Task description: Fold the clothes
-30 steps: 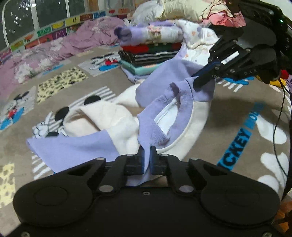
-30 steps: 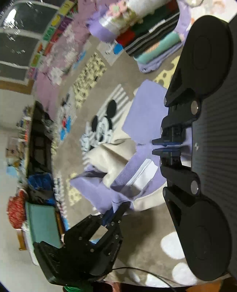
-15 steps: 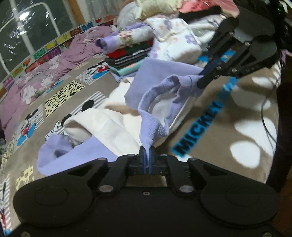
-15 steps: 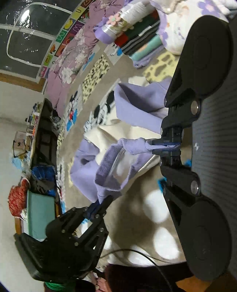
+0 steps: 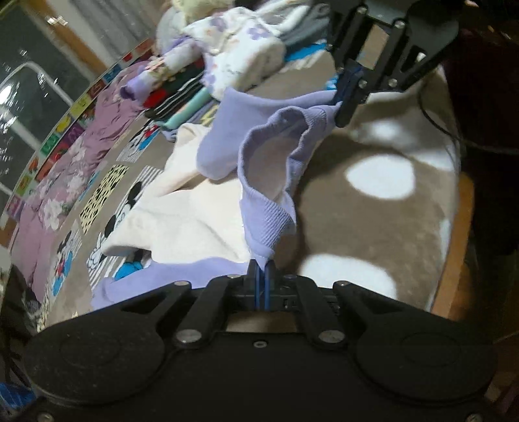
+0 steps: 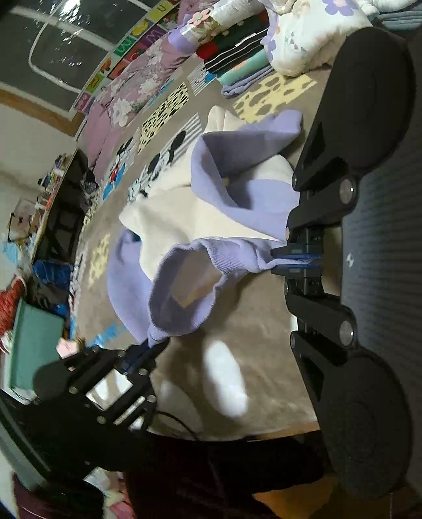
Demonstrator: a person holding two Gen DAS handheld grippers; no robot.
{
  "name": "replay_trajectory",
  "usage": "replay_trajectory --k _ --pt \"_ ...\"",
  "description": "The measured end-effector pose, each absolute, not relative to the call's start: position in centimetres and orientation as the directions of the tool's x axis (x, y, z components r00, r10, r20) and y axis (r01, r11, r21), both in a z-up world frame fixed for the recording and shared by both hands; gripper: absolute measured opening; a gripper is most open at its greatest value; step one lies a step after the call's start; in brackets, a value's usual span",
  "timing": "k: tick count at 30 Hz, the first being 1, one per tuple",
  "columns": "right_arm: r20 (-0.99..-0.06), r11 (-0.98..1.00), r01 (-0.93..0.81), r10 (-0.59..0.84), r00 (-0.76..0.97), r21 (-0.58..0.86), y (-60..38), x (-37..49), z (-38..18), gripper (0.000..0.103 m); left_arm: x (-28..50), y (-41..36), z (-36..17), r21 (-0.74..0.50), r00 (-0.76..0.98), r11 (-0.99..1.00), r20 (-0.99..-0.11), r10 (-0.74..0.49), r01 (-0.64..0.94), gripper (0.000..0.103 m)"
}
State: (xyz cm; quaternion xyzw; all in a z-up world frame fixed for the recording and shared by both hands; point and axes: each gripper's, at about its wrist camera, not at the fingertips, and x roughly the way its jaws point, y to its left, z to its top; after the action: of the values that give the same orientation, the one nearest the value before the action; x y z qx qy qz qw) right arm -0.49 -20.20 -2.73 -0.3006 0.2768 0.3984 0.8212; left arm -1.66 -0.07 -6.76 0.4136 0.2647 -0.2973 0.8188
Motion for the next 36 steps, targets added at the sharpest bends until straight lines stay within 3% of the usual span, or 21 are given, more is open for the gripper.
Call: replay_trajectory --k 16,23,29,36 --pt "-0.732 0.32 -0.823 0.38 0.565 -0.469 -18.7 -6.5 -7.0 0.005 -7.5 -1.5 -11.6 0.715 0.737 0.178 -0.651 -0.18 0.676 0.001" --pt "-0.76 0.22 -0.829 0.331 0.559 -0.513 -19.6 -8.1 -7.9 0.005 -10.2 -0.9 -12.4 0.689 0.696 0.111 -0.696 -0.177 0.717 0.004" --pt "-0.743 0.305 -0.84 0.395 0.54 -0.448 -20.6 -9.1 -4.8 0.005 -9.9 0.1 -8.2 0.609 0.685 0.321 -0.685 -0.248 0.725 0.007" --pt "-0.651 0.535 -0.793 0.496 0.575 -0.292 -18.3 -5.9 -1.5 0.006 -4.3 -1.5 -4.2 0.349 0.695 0.681 -0.64 -0.328 0.643 0.015"
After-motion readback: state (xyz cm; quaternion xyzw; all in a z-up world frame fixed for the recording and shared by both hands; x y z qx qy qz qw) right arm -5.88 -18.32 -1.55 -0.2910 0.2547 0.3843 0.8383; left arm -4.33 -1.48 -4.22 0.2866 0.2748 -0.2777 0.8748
